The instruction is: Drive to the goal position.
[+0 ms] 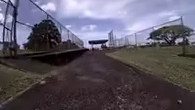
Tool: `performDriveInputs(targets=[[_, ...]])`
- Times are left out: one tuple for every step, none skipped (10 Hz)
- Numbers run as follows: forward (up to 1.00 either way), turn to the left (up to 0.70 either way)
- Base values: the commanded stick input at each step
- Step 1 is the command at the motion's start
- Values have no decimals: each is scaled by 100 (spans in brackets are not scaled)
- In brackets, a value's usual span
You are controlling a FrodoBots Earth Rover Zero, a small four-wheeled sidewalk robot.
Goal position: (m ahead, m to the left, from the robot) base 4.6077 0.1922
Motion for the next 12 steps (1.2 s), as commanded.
performDriveInputs(targets=[[70,35],[70,6],[70,0],[70,0],[70,0],[70,0],[70,0],[70,0],[70,0],[70,0],[70,0],[70,0]])
